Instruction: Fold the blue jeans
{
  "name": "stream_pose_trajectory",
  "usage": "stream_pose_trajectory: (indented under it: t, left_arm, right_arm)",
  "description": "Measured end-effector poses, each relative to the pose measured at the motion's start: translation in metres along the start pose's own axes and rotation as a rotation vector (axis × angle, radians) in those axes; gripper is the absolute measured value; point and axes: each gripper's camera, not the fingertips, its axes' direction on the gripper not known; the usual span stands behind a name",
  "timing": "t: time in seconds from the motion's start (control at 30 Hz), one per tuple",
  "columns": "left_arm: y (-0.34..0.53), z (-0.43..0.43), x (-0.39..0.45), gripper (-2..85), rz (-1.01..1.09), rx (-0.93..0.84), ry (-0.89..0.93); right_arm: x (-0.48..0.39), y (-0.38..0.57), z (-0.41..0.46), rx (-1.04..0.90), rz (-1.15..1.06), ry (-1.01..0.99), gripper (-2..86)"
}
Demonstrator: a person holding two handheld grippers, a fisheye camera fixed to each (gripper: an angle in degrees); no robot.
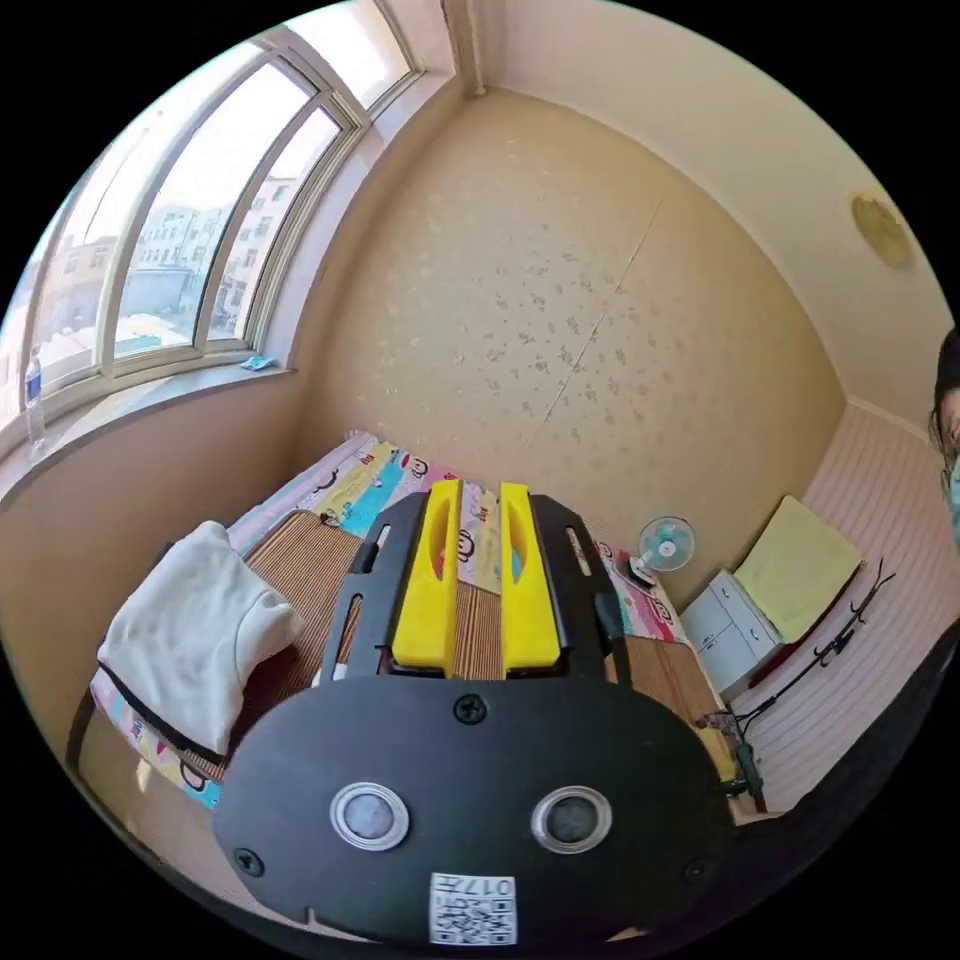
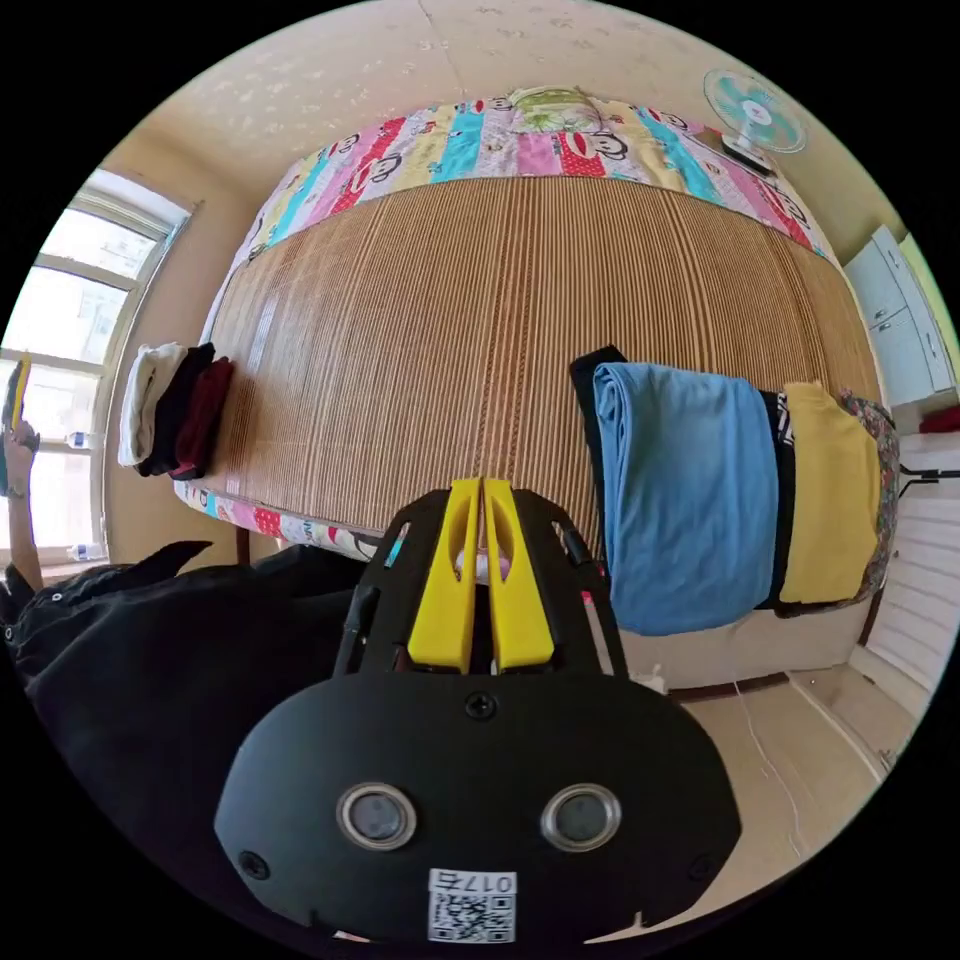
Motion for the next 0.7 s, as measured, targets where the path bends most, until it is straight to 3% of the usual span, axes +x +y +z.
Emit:
stream_pose_trajectory:
  t: [0.27,0.47,0.6,0.7]
  left_arm:
    - [0.074,0.075,0.118,6.5,0.007,-0.006,0.293]
    - [0.119,0.09,0.143,6.4,0.067,-0.051,0.269]
    - [0.132,0.09,0.129,6.4,0.048,-0.087,0.222]
    - [0.133,0.077,0.103,6.4,0.035,-0.073,0.188]
  right_arm:
    - [0.158,0.042,-0.027,-0.006,0.258,0.017,7.0]
    - [0.237,0.023,-0.01,-0.083,0.271,-0.018,8.8]
    - [0.247,0.0,0.064,-0.547,0.175,-0.18,2.9]
    - [0.244,-0.019,0.024,-0.428,0.135,-0.233,1.4]
